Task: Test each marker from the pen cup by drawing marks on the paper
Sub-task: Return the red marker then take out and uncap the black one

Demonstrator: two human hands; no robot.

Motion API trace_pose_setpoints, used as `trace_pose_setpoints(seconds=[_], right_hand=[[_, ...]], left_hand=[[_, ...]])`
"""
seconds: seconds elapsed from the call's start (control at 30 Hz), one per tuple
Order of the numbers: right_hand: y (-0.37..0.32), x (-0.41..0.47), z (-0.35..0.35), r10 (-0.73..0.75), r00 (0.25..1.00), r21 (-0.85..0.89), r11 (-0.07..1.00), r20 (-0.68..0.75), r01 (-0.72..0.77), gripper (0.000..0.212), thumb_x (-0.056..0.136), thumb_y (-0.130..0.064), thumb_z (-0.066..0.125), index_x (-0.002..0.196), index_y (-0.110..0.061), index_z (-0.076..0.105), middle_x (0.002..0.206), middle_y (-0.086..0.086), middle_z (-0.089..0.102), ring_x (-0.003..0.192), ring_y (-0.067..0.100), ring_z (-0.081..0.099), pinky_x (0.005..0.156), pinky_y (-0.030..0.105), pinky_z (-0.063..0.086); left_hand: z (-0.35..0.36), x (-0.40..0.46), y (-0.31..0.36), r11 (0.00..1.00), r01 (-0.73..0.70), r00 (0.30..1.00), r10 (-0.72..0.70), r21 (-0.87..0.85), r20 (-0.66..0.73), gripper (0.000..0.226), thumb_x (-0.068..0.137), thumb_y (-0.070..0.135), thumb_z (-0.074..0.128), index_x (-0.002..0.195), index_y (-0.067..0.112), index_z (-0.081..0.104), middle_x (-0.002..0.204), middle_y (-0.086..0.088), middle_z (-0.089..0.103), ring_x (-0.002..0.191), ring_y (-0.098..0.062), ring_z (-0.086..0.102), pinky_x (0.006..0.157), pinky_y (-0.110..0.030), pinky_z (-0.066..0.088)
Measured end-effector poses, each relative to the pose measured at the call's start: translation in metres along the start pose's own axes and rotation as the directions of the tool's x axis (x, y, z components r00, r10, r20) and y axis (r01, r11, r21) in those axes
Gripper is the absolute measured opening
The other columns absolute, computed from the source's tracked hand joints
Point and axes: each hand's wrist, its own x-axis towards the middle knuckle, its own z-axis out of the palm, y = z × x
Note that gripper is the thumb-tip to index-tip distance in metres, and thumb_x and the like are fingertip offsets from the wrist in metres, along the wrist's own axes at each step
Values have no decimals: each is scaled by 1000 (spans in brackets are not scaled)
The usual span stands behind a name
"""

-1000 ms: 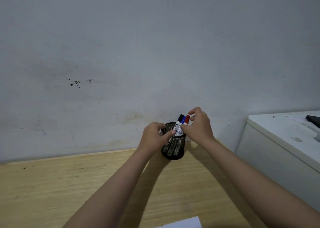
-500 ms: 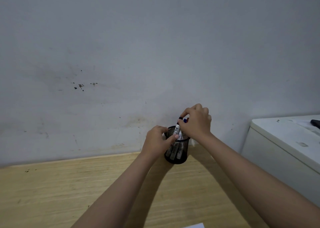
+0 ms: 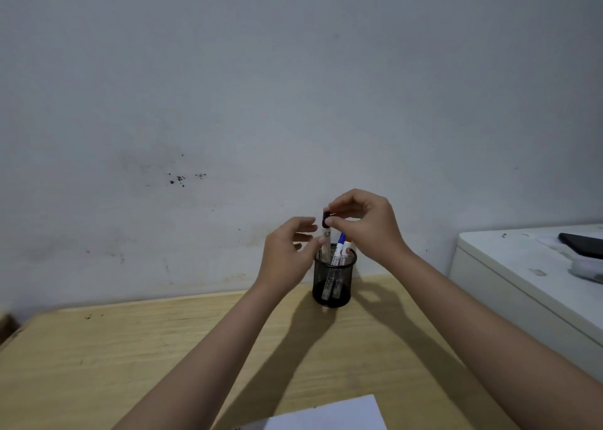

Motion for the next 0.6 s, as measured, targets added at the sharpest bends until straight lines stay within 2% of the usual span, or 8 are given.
trace_pose_setpoints(seconds=[0.07, 0.17, 0.27, 0.37, 0.43, 0.5, 0.6], right_hand=[[-21, -11, 0, 7, 999, 92, 996, 35, -10, 24, 68, 9, 75, 77, -11, 65, 82, 5, 74, 76, 13, 72, 65, 16, 53], [-46, -29, -2, -3, 996, 229, 973, 87, -17, 24, 69, 12, 73, 79, -9, 65, 83, 8, 73, 80, 16, 72, 78, 26, 58], [-66, -49, -1, -4, 991, 324, 945, 137, -41, 22, 71, 13, 71, 84, -3, 65, 85, 13, 72, 82, 17, 73, 82, 28, 58], [-80, -72, 3, -4, 993, 356, 933, 122, -40, 18, 72, 8, 73, 84, -3, 66, 87, 15, 73, 84, 20, 73, 81, 28, 57], [-87, -87, 5, 9, 1000, 350, 937, -1, -8, 14, 73, 5, 74, 79, -6, 68, 83, 10, 73, 79, 16, 71, 78, 26, 56], [-91, -106, 8, 52, 994, 351, 936, -99, -14, 15, 75, 4, 73, 73, -10, 67, 69, 0, 70, 66, 10, 66, 69, 24, 56], [-90, -141, 25, 193, 981, 368, 914, -30, -169, 13, 76, 2, 72, 70, -8, 66, 51, -5, 63, 49, 10, 58, 54, 24, 52]], left_hand=[[-12, -10, 19, 998, -35, 999, 34, -43, -33, 29, 77, 18, 73, 104, 18, 63, 87, 2, 71, 82, -8, 68, 72, -20, 52], [-34, -29, 42, 992, -129, 990, 128, -14, -67, 30, 77, 15, 72, 106, 17, 63, 75, 1, 70, 72, -6, 66, 70, -18, 52], [-53, -51, 60, 984, -175, 984, 176, 19, -17, 33, 79, 14, 70, 111, 21, 62, 73, 2, 69, 66, -4, 65, 73, -19, 53], [-66, -71, 72, 987, -158, 987, 159, 27, -23, 25, 78, 13, 69, 102, 20, 66, 75, -3, 71, 68, -8, 67, 73, -24, 54], [-74, -84, 77, 993, -115, 991, 114, -13, -71, 17, 77, 13, 71, 93, 15, 64, 78, -6, 73, 71, -14, 68, 71, -24, 55], [-81, -94, 79, 995, -69, 991, 60, -74, -120, 16, 75, 13, 74, 85, 9, 62, 80, -9, 73, 75, -20, 69, 71, -25, 55], [-87, -109, 81, 983, -16, 991, -9, -181, -136, 16, 74, 10, 75, 81, 5, 62, 83, -14, 72, 76, -25, 68, 75, -36, 54]])
